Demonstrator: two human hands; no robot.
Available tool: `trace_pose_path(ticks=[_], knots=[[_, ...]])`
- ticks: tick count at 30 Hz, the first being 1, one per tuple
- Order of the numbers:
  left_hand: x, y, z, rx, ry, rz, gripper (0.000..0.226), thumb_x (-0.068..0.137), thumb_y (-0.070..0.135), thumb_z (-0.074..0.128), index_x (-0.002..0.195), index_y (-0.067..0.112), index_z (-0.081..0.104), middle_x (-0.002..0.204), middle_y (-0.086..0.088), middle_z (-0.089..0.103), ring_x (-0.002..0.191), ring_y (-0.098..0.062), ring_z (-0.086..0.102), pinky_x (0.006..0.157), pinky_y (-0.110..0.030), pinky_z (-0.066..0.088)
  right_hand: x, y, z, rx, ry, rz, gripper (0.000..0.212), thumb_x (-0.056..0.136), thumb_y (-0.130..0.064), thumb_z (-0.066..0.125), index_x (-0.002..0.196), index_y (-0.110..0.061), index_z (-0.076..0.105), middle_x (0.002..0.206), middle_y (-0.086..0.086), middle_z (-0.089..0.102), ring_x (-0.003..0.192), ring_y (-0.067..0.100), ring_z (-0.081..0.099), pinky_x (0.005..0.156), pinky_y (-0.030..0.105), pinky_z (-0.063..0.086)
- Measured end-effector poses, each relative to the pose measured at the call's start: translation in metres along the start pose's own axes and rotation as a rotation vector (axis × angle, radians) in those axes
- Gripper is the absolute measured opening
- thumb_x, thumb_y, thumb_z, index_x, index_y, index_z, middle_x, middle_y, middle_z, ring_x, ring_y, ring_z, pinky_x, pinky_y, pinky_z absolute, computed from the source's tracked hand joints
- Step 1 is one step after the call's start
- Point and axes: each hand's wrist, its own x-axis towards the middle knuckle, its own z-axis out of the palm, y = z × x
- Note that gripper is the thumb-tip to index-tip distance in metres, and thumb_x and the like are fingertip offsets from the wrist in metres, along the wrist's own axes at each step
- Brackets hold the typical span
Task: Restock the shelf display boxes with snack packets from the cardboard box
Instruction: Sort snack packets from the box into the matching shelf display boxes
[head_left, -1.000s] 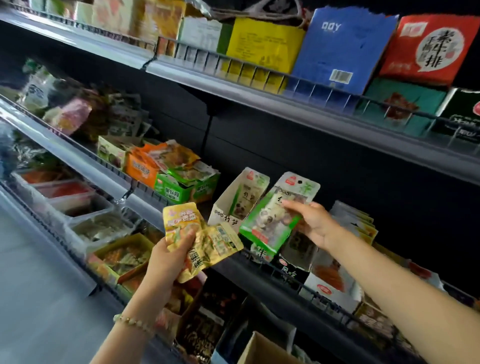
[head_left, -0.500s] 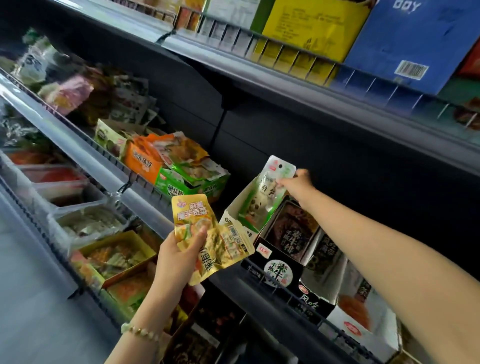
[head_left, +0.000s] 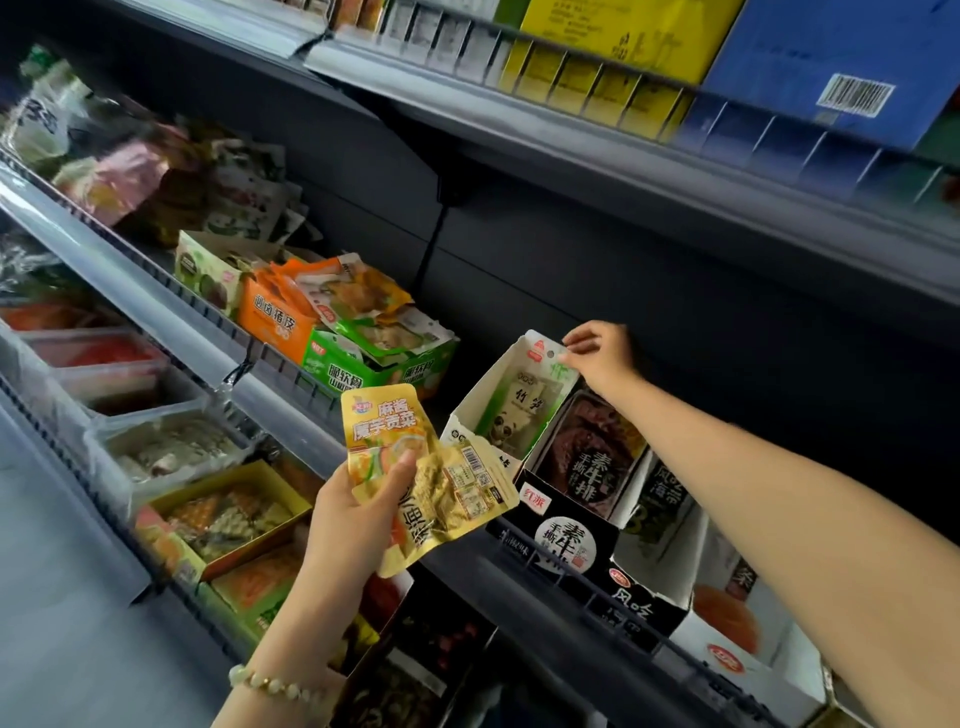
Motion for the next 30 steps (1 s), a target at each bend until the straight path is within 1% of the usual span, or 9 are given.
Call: trace_pose_path(ticks=[5,10,12,15,19,22,25,27,30], knots=[[-0.005,0.003,0.005,-0.001,-0.029,-0.006,0.015,0.088,0.033,0.065,0.097,0.022,0.067,0.083,0.005,0.076,0.075,-0.01,0.073,0.065,-0.025,0.052,-0.009,-0.003,-0.007,0.049,0.023,-0.012,0.021,0.08,0.002,0.07,0.084,-0.017,0.062,0.084,-0.003,0.065,0.085,0.016,0.064,0.073,0.022,0.052],[-0.018,0.012,0.015,0.029,-0.065,-0.011,0.017,0.087,0.036,0.064,0.098,0.023,0.066,0.084,0.005,0.076,0.076,-0.011,0.073,0.069,-0.028,0.054,-0.081,-0.031,-0.032,0.185,0.042,-0.074,0.005,0.093,-0.02,0.059,0.097,-0.019,0.063,0.098,-0.007,0.065,0.091,0.006,0.061,0.073,0.013,0.047],[-0.027,0.017,0.023,0.025,-0.085,-0.018,0.017,0.088,0.036,0.064,0.098,0.023,0.065,0.083,0.006,0.076,0.074,-0.01,0.073,0.067,-0.027,0.054,-0.132,-0.041,-0.043,0.326,-0.072,0.01,0.017,0.092,-0.034,0.058,0.101,-0.021,0.06,0.101,-0.003,0.066,0.093,0.012,0.063,0.076,0.017,0.051],[-0.049,0.022,0.04,0.014,-0.146,-0.051,0.02,0.088,0.037,0.063,0.102,0.023,0.064,0.087,0.004,0.076,0.076,-0.012,0.073,0.066,-0.026,0.055,-0.209,-0.052,-0.064,0.51,-0.279,0.251,0.044,0.076,-0.049,0.06,0.108,-0.019,0.055,0.104,0.0,0.069,0.089,0.015,0.067,0.064,0.012,0.05],[-0.092,0.025,0.067,0.028,-0.273,-0.09,0.021,0.091,0.035,0.058,0.107,0.022,0.062,0.088,0.006,0.076,0.077,-0.009,0.073,0.056,-0.017,0.054,-0.265,-0.038,-0.089,0.677,-0.343,0.477,0.041,0.073,-0.029,0.073,0.111,-0.014,0.062,0.095,0.001,0.075,0.082,0.012,0.071,0.06,0.018,0.052],[-0.122,0.021,0.078,0.019,-0.34,-0.229,0.03,0.099,0.039,0.043,0.115,0.019,0.06,0.097,-0.004,0.075,0.086,-0.02,0.073,0.067,-0.03,0.057,-0.284,-0.02,-0.117,0.748,-0.361,0.594,0.03,0.079,-0.011,0.071,0.108,-0.007,0.064,0.091,0.008,0.075,0.077,0.015,0.07,0.06,0.022,0.055],[-0.142,0.013,0.079,0.033,-0.32,-0.343,0.033,0.101,0.035,0.041,0.116,0.011,0.058,0.099,-0.014,0.074,0.084,-0.027,0.072,0.059,-0.03,0.056,-0.306,-0.003,-0.15,0.845,-0.367,0.711,0.05,0.07,-0.003,0.074,0.117,-0.004,0.058,0.095,0.013,0.074,0.082,0.021,0.071,0.065,0.025,0.058],[-0.154,0.008,0.08,0.013,-0.279,-0.404,0.031,0.101,0.03,0.044,0.115,0.006,0.057,0.099,-0.018,0.073,0.082,-0.028,0.072,0.054,-0.029,0.055,-0.322,0.01,-0.172,0.906,-0.271,0.754,0.059,0.065,-0.001,0.074,0.121,-0.005,0.055,0.096,0.015,0.073,0.078,0.021,0.071,0.059,0.024,0.057],[-0.175,-0.003,0.089,0.061,-0.232,-0.425,0.033,0.099,0.028,0.049,0.116,0.002,0.056,0.095,-0.019,0.072,0.081,-0.031,0.071,0.06,-0.033,0.054,-0.346,0.027,-0.2,0.943,-0.105,0.798,0.057,0.065,0.002,0.073,0.118,-0.013,0.058,0.089,0.011,0.074,0.075,0.021,0.07,0.058,0.024,0.054]])
